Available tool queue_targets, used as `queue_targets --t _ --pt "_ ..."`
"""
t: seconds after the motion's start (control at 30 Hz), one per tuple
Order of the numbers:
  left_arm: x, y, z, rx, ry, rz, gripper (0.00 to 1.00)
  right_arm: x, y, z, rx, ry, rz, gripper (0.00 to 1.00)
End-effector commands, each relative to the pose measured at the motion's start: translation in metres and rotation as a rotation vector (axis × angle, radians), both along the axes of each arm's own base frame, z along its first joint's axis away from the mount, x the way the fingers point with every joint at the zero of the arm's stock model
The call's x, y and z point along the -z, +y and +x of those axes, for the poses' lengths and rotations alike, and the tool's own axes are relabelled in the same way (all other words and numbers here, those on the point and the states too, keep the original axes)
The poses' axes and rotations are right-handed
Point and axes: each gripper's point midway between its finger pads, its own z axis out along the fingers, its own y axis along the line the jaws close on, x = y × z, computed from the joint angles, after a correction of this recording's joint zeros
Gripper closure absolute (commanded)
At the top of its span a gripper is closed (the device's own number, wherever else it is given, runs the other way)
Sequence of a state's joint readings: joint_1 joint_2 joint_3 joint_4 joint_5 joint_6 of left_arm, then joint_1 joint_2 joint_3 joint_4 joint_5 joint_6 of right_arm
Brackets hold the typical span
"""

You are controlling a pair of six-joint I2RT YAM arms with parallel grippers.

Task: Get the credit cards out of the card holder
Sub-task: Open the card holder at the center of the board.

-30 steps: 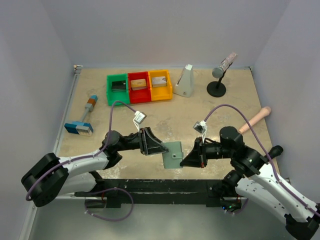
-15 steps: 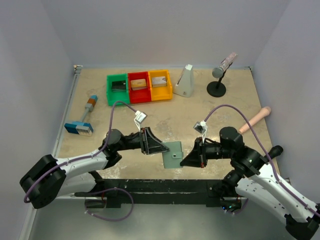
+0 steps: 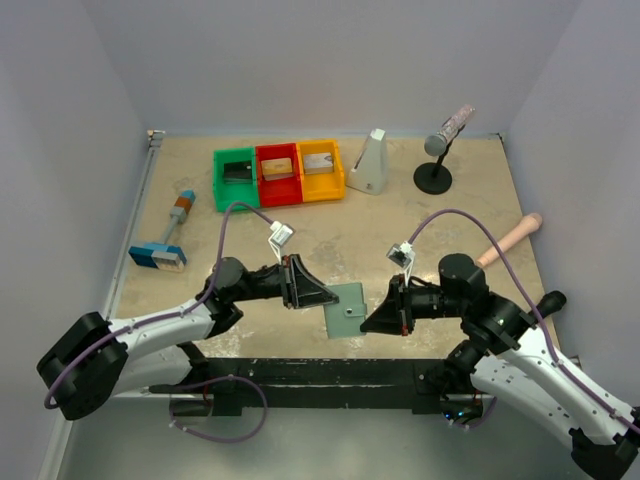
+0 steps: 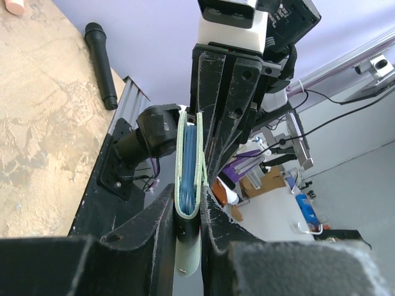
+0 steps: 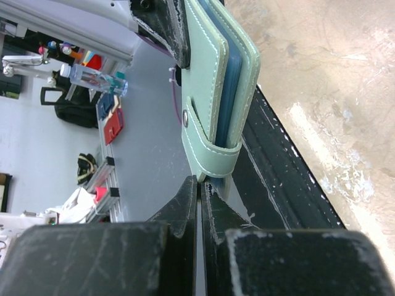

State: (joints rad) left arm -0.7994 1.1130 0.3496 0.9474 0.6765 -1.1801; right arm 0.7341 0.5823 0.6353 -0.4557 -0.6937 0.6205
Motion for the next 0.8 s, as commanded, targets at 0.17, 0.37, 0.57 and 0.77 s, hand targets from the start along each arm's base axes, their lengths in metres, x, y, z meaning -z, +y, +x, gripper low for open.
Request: queue_targets --t 0.17,0.37,0.57,0.77 --pt "-0.015 0.008 0.001 -0.055 -0.146 0.08 0.92 -0.003 -0.023 0.02 0.141 -0.118 -0.136 0.38" --pt "0.003 0.027 0.033 -0.252 -0.174 0.369 1.0 -0.024 -0.047 0.039 0.294 -0.203 -0.222 0.22" --pt "0.019 0.055 0.06 -0.483 -0.099 0.603 1.0 -0.044 -0.063 0.064 0.461 -0.326 -0.377 0.1" --pt "0.029 0.084 0.074 -0.697 0.0 0.819 1.0 -0.051 -0.078 0.104 0.714 -0.463 -0.779 0.09"
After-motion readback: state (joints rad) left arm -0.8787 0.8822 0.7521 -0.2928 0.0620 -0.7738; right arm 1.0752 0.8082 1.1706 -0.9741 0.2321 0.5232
